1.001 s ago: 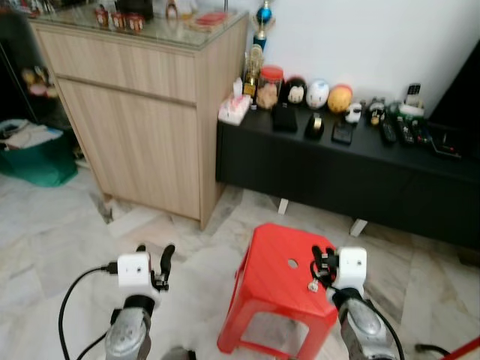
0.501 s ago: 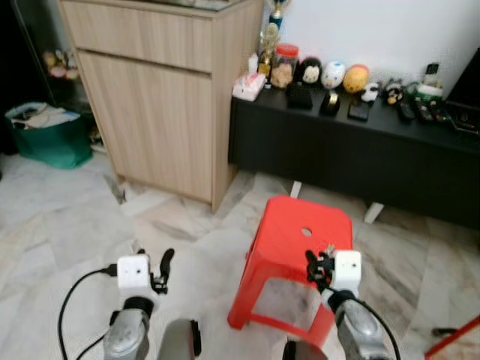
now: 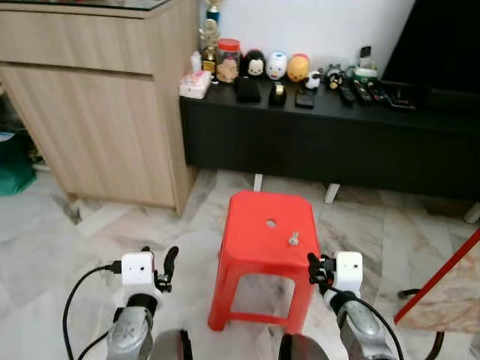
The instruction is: Hang keys on a hook
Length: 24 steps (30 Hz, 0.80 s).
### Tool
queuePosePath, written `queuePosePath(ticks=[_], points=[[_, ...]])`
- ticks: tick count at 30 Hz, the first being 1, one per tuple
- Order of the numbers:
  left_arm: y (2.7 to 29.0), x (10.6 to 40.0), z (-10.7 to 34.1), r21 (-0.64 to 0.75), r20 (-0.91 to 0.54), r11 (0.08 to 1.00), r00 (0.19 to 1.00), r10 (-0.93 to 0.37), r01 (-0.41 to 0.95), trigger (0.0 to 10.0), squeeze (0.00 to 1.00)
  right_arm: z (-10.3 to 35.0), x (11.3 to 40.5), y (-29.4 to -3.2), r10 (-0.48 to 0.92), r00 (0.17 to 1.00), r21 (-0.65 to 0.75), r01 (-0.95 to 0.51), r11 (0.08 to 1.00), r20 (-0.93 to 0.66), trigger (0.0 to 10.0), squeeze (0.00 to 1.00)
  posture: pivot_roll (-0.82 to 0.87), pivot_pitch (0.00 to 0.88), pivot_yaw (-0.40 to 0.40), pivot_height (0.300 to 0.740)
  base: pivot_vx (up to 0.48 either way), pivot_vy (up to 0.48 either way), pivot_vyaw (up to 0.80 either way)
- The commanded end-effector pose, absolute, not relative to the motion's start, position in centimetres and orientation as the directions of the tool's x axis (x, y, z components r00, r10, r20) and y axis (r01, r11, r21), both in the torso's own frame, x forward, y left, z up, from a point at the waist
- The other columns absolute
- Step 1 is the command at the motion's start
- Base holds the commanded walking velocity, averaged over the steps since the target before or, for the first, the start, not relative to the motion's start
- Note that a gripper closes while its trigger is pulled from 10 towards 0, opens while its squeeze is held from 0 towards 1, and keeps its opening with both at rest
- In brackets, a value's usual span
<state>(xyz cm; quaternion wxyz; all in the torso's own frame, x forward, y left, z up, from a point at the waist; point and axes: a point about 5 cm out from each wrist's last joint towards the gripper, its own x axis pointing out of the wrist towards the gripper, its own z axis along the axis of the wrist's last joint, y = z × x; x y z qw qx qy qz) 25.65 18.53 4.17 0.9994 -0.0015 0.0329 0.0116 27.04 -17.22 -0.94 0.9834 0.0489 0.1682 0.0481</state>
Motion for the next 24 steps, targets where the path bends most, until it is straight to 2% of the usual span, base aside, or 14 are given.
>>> queuePosePath(ticks=[1, 6, 9, 12, 24], points=[[18.77, 25.69, 4.36, 0.005, -0.063, 1.0, 0.998, 0.025, -0.025, 10.0, 0.0, -0.72, 27.35, -16.83, 0.125, 0.939, 0.116, -0.092, 0.989, -0.321, 10.0, 0.0, 0.05, 0.0, -0.096, 0.607, 0.379, 0.0, 0.0], [18.81, 25.75, 4.44, 0.006, -0.06, 1.0, 0.998, 0.025, -0.025, 10.0, 0.0, -0.56, 27.5, -16.68, 0.159, 0.935, 0.107, -0.132, 0.985, -0.318, 10.0, 0.0, 0.05, 0.0, -0.096, 0.607, 0.388, 0.0, 0.0], [18.81, 25.87, 4.55, 0.006, -0.056, 1.0, 0.998, 0.024, -0.024, 10.0, 0.0, -0.51, 27.57, -16.62, 0.173, 0.932, 0.107, -0.146, 0.983, -0.317, 10.0, 0.0, 0.05, 0.0, -0.095, 0.607, 0.386, 0.0, 0.8], [18.71, 26.05, 4.63, 0.005, -0.052, 1.0, 0.998, 0.02, -0.02, 10.0, 0.0, -0.56, 27.56, -16.62, 0.164, 0.933, 0.121, -0.132, 0.984, -0.319, 10.0, 0.0, 0.05, 0.0, -0.095, 0.607, 0.357, 0.0, 0.0], [18.54, 26.01, 4.41, -0.003, -0.067, 1.0, 0.998, 0.0, 0.0, 10.0, 0.0, -1.04, 27.48, -16.74, 0.158, 0.911, 0.116, -0.122, 0.986, -0.381, 10.0, 0.0, 0.05, 0.0, -0.096, 0.607, 0.0, 0.0, 0.0]])
